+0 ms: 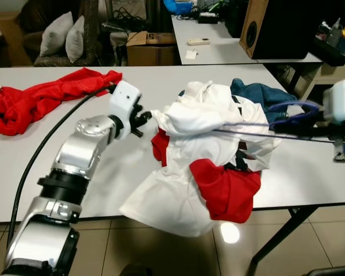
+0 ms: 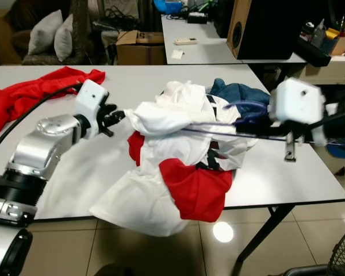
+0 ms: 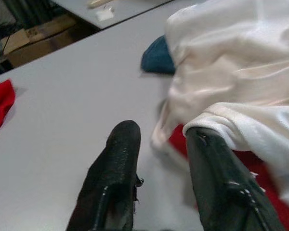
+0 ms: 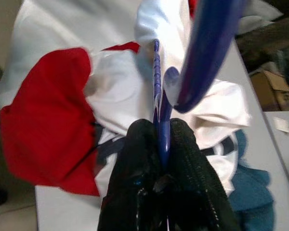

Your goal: Hang hanger

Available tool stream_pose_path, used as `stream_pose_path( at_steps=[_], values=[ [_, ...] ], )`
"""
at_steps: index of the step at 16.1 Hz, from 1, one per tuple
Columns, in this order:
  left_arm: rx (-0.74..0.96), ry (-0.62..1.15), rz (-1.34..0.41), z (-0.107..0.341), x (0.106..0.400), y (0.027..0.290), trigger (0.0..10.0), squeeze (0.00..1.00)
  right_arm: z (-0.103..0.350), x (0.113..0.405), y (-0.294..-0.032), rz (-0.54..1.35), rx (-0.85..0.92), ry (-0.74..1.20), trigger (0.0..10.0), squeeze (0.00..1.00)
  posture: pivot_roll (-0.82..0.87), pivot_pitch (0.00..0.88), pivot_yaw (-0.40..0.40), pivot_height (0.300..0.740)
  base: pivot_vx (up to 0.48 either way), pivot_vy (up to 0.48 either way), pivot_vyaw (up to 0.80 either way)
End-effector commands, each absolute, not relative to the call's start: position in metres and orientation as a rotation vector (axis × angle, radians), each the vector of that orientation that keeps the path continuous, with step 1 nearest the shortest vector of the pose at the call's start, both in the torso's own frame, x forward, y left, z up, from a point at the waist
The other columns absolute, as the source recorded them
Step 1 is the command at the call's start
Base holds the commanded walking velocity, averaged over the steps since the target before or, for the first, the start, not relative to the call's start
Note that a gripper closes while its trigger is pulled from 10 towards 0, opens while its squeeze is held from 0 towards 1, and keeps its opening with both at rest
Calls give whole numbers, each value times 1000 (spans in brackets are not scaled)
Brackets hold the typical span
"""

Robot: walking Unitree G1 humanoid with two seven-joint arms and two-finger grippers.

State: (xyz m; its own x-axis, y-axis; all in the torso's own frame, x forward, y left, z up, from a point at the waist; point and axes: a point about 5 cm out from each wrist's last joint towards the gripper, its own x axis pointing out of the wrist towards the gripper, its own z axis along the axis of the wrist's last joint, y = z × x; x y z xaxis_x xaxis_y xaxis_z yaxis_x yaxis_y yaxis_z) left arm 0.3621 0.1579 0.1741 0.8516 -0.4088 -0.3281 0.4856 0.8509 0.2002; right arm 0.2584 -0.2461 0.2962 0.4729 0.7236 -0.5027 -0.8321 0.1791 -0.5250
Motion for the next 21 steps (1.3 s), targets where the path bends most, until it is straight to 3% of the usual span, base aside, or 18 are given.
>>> stream_pose_path(
  at_steps=[1, 5, 10, 11, 13, 15, 19, 20, 21],
  values=[
    [301, 283, -449, 174, 363, 165, 10000, 1000, 315, 256, -249, 1071, -849, 94, 10000, 0, 0, 0, 15, 740, 0, 0, 0],
    [72, 161, -635, 202, 347, 178, 10000, 1000, 330, 243, -276, 1025, -598, 5, 10000, 0, 10, 0, 8, 740, 0, 0, 0],
    [158, 120, -420, 215, 363, 205, 10000, 1000, 292, 275, -269, 752, -660, 94, 10000, 0, 4, 0, 16, 740, 0, 0, 0],
    [132, 116, -422, 215, 364, 202, 10000, 27, 265, 268, -241, 907, -655, 157, 10000, 0, 8, 0, 16, 740, 0, 0, 0],
    [112, 123, -481, 214, 360, 192, 10000, 0, 250, 230, -221, 1246, -615, 271, 10000, 0, 13, 0, 11, 740, 0, 0, 0],
    [111, 120, -529, 213, 358, 184, 10000, 0, 254, 228, -225, 1242, -594, 278, 10000, 0, 11, 0, 10, 740, 0, 0, 0],
    [105, 114, -504, 210, 360, 180, 10000, 0, 263, 245, -242, 995, -641, 222, 10000, 0, 9, 0, 12, 740, 0, 0, 0],
    [98, 106, -476, 211, 361, 181, 10000, 0, 266, 255, -245, 891, -638, 184, 10000, 0, 9, 0, 12, 740, 0, 0, 0],
    [93, 92, -423, 212, 364, 185, 10000, 0, 284, 277, -256, 636, -590, 54, 10000, 0, 9, 0, 12, 740, 0, 0, 0]
  ],
)
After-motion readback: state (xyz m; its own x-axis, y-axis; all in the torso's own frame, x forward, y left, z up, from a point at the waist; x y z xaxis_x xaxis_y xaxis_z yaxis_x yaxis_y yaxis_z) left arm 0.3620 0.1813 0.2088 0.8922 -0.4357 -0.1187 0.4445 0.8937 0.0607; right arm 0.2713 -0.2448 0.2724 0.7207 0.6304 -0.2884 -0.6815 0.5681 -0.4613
